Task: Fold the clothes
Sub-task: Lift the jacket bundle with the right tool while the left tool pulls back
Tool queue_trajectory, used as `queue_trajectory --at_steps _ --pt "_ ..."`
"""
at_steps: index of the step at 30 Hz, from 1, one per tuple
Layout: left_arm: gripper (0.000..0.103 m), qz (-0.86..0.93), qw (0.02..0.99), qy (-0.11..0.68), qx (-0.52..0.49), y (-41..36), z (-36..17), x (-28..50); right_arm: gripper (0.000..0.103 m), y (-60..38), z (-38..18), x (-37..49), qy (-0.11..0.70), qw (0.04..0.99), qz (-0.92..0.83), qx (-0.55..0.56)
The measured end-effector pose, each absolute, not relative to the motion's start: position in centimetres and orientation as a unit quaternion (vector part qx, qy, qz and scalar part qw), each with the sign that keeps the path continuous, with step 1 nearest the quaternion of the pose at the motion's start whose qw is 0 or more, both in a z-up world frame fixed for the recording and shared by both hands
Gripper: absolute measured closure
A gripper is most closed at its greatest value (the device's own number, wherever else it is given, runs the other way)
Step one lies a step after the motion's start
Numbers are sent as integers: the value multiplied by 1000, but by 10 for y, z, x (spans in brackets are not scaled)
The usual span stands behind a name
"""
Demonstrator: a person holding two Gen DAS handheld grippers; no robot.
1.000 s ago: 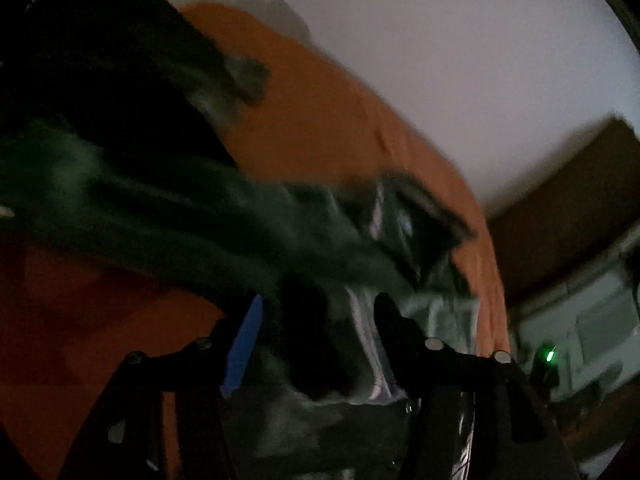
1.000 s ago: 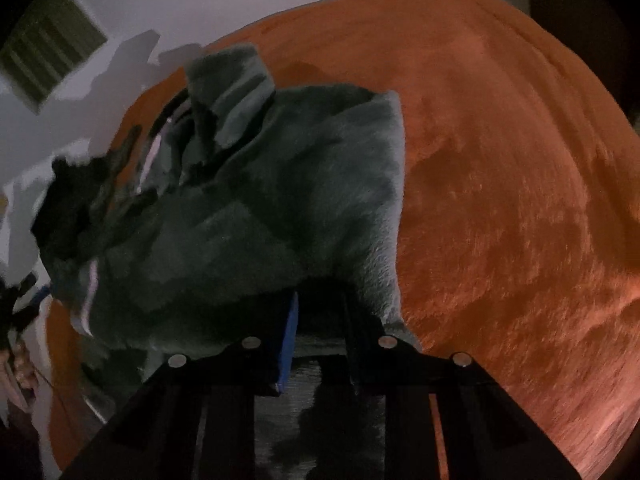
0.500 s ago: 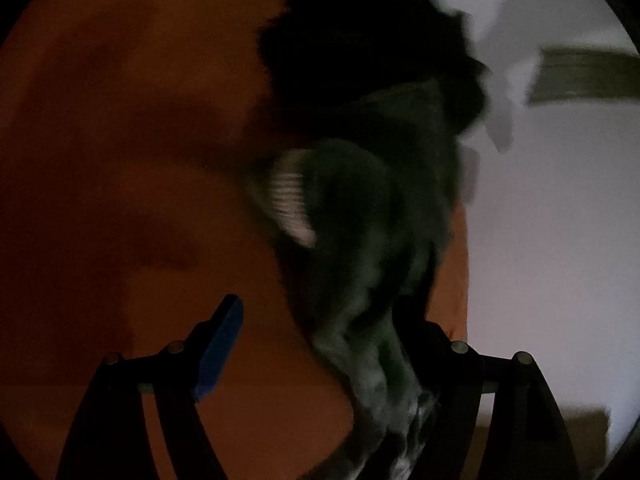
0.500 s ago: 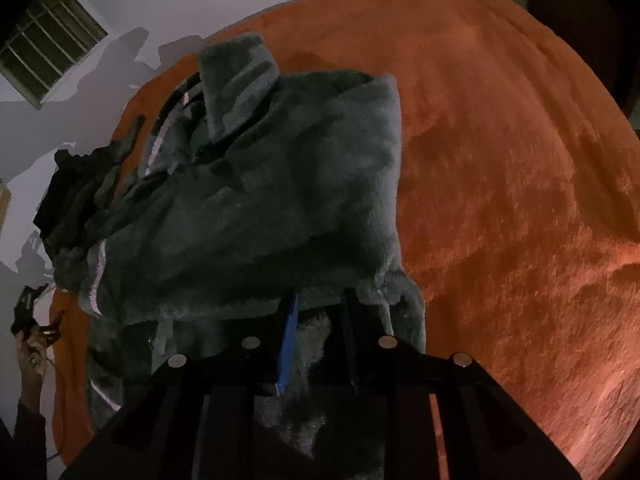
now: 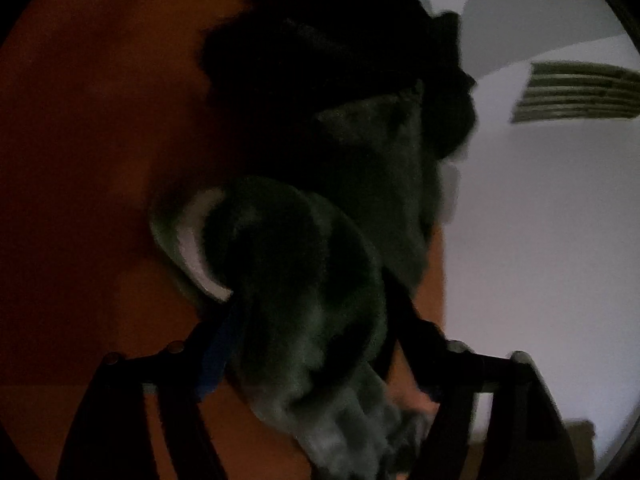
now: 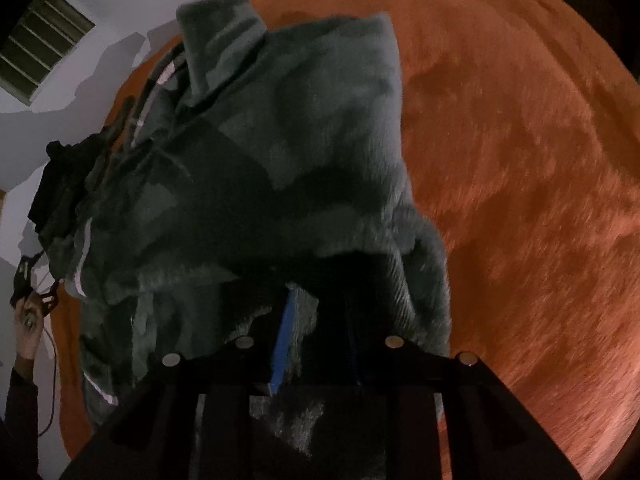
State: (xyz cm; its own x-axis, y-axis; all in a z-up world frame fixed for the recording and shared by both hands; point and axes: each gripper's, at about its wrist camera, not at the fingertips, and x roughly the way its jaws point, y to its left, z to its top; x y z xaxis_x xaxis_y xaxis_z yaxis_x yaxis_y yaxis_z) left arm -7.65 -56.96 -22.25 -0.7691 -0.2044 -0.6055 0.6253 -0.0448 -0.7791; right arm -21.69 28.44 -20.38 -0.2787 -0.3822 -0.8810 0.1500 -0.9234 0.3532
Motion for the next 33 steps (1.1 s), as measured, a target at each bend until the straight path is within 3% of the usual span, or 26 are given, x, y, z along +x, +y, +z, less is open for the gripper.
queue_trajectory --at_steps 4,11,15,20,25,27,33 --pt "97 -791 298 510 158 -515 -157 -95 78 286 -193 -210 -88 142 -816 554" --pt "97 -929 136 289 185 -348 -54 -146 78 291 -174 -205 -94 130 -838 521" --pt "96 -948 11 238 213 -257 -46 -151 78 292 -166 -203 -101 132 -843 512" --pt "92 -931 -128 36 339 -116 -84 -153 78 293 -170 -199 -103 145 -834 522" --pt "89 -892 -197 21 407 -60 -110 -152 78 299 -178 -197 -122 153 -820 537" --pt "76 -891 -190 29 411 -56 -103 -132 78 300 -181 -196 -133 161 -814 542" --pt "57 -922 -106 14 372 -102 -68 -140 76 285 -183 -199 -145 214 -793 551"
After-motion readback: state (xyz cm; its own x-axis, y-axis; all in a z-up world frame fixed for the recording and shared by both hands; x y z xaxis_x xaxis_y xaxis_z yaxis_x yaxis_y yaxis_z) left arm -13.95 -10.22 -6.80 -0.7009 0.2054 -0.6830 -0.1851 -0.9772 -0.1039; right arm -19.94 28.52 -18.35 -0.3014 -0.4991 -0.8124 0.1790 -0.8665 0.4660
